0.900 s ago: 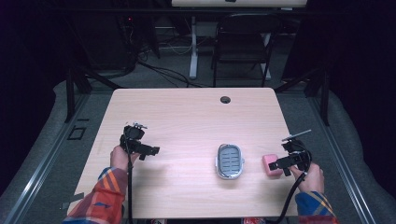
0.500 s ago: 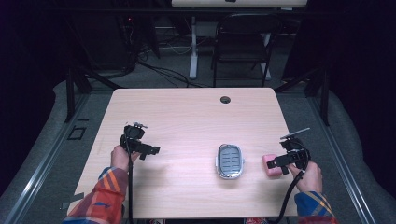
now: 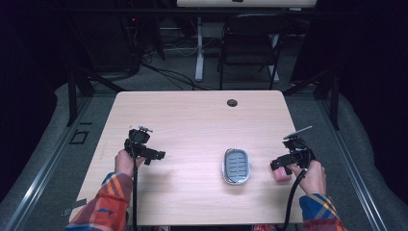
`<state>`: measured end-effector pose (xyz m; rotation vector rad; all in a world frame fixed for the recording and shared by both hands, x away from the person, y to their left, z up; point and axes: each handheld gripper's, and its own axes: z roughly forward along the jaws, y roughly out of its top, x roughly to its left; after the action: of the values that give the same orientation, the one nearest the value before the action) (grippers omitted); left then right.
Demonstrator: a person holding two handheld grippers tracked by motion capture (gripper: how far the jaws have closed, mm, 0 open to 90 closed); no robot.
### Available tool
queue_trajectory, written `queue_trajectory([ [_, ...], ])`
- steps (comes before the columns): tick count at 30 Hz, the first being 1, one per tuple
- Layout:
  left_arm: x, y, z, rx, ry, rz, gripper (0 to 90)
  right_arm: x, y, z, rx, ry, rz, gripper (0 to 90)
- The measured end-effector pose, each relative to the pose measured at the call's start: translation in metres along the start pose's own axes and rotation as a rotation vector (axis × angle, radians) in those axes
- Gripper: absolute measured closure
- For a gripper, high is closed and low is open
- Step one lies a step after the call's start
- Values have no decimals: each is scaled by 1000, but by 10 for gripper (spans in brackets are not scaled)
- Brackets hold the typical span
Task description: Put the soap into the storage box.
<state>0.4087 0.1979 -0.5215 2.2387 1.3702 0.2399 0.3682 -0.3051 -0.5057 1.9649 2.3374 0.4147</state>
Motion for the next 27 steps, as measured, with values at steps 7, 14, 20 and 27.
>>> queue_trajectory([
  [7,2,0,1,5,-3,-2,0,3,9,11,57,-15,-3,0],
  [14,0,0,0,11,-1,0,0,2,16,24,110,-41,5,42],
  [20,1,0,1,19,-7,2,0,3,19,33,131,-46,29,149],
  [27,0,0,1,24,-5,4,0,4,20,37,162,-56,29,248],
])
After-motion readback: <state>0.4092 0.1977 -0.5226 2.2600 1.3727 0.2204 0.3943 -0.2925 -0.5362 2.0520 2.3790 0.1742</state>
